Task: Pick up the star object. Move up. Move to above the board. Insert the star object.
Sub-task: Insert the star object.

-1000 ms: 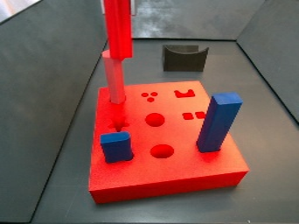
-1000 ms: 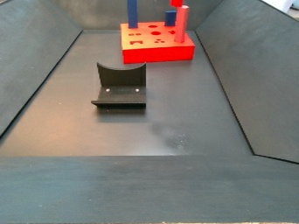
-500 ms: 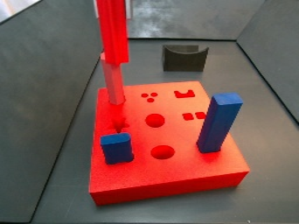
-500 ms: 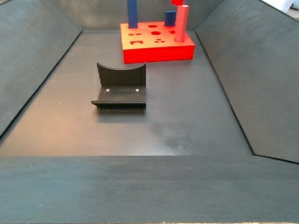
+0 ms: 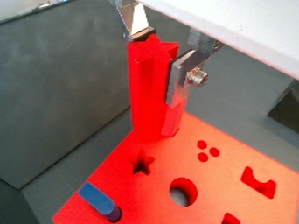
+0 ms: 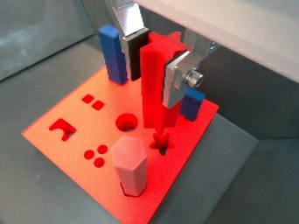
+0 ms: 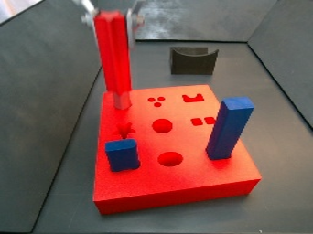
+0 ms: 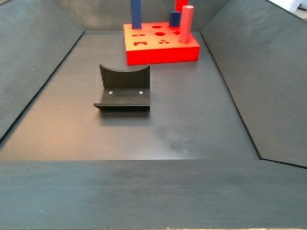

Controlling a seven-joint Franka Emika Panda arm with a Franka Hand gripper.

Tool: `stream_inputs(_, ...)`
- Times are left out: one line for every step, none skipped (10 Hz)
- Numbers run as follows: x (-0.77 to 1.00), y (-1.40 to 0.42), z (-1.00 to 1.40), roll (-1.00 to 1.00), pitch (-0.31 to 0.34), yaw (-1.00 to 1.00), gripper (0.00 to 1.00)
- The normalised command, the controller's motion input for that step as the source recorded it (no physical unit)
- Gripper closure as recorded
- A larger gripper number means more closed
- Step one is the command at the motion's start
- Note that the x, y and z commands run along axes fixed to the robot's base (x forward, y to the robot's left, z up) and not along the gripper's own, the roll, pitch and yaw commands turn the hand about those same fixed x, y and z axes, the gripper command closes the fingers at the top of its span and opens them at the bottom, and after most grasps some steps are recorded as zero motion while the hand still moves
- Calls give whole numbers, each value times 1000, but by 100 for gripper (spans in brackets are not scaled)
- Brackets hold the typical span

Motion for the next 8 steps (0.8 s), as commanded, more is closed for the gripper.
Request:
stream_inputs(0,-174,-863,144,-66,80,100)
stream_inputs(0,-226,-886,146,-127,0,100)
stream_inputs(0,-197,-734,124,-160,-154,100)
stream_inputs(20,-171,-583,106,-130,-277,100)
stream_inputs(17,-60,-451,73,-89,-311,100)
stream_inputs(0,0,-363,77,0,-57,100)
stream_inputs(0,0,-511,103,0,20,100)
stream_inputs(0,0,-531,101,0,66,100)
